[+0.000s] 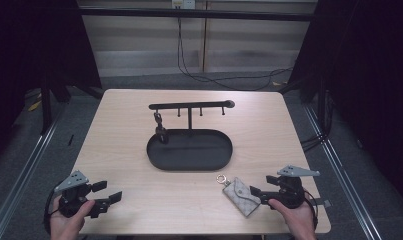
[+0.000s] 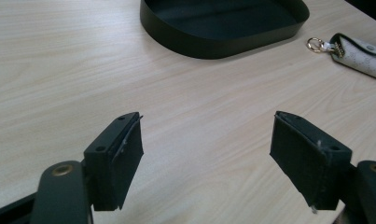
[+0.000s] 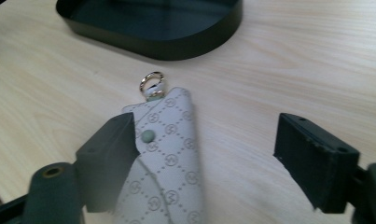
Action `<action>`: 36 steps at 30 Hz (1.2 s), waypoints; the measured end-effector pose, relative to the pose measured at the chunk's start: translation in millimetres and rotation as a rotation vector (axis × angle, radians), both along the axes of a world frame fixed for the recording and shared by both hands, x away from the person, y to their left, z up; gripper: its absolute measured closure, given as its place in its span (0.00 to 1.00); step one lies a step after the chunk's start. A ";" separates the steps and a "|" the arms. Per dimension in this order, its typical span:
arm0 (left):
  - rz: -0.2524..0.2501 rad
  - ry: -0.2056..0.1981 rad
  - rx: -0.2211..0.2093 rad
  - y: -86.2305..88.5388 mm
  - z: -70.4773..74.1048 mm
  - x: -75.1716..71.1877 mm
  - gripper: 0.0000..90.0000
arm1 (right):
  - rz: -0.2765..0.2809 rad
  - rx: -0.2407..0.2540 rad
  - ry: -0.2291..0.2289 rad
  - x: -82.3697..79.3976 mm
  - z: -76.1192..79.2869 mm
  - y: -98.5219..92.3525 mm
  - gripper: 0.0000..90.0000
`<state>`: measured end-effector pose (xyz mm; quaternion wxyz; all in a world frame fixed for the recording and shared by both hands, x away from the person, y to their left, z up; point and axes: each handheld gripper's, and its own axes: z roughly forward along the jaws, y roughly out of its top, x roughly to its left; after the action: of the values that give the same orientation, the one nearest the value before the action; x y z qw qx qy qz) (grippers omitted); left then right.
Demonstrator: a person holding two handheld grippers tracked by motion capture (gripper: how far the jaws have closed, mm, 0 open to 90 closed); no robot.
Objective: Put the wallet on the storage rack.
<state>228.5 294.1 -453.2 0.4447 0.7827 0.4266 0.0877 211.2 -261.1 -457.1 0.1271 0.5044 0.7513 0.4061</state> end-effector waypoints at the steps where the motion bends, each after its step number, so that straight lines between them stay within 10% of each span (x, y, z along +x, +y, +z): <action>1: 0.000 -0.002 0.004 -0.1 -0.1 -1.3 0.28 | 0.008 -0.004 0.008 0.5 0.6 2.3 0.24; 12: -0.087 -0.001 0.037 -13.6 -3.0 -6.8 0.28 | 0.104 -0.058 0.080 11.5 17.6 18.9 0.24; 36: -0.100 -0.027 -0.004 -11.8 3.9 -6.5 0.26 | 0.211 -0.199 0.288 48.3 16.2 62.5 0.30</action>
<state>222.0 282.3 -449.3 0.4557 0.8010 0.3811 0.0749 259.5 -198.7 -440.9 0.0245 0.4608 0.8467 0.2648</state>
